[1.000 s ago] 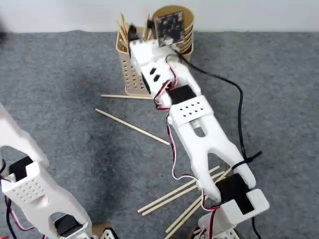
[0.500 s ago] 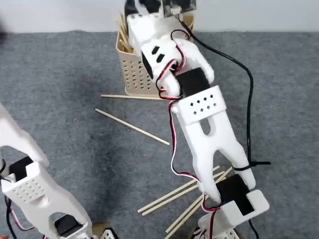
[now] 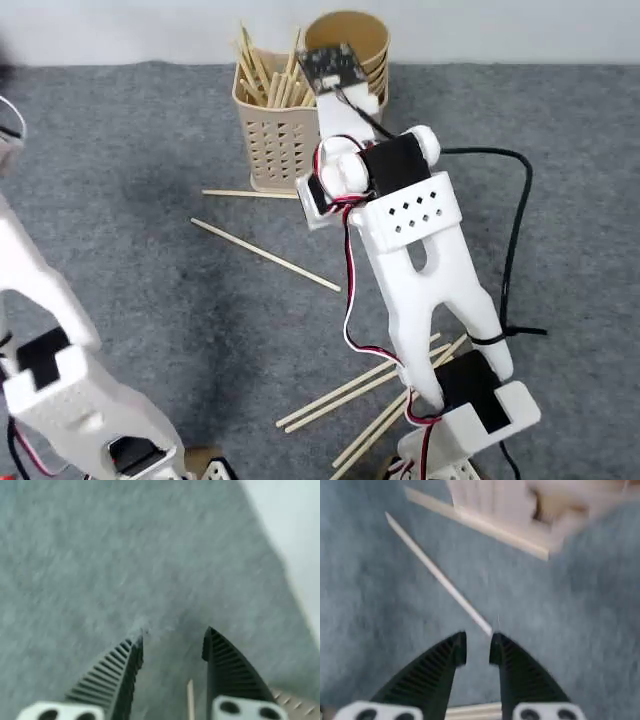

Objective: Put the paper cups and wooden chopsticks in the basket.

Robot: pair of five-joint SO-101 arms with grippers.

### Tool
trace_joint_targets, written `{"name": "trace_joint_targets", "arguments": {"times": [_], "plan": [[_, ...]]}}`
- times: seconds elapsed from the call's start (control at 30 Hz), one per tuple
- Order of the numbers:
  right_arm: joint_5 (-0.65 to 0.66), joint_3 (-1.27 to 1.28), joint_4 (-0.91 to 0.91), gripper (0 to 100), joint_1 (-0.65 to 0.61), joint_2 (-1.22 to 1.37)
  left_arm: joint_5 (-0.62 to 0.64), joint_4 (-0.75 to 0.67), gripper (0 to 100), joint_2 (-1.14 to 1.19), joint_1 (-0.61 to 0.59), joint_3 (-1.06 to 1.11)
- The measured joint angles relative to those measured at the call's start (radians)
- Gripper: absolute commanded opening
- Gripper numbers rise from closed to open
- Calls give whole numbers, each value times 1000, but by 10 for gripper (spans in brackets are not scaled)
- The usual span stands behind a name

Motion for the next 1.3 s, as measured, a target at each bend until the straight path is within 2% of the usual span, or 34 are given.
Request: {"name": "trace_joint_targets", "arguments": {"times": [0.13, 0.3, 0.43, 0.63, 0.8, 0.97, 1.3], "plan": [[123, 63, 5, 94, -5, -29, 0, 0, 185, -127, 32, 296], [339, 336, 5, 97, -92, -155, 0, 0, 186, -255, 66, 578], [479, 626, 5, 97, -222, -319, 0, 0, 186, -296, 57, 657], [572, 1063, 5, 95, -474, -635, 0, -2, 186, -296, -15, 663], [595, 1204, 5, 97, -629, -786, 0, -18, 186, -296, -78, 663], [578, 1206, 0, 97, -654, -786, 0, -18, 186, -296, -91, 663], [215, 1313, -206, 98, -660, -760, 0, -18, 186, -296, -89, 663]]}}
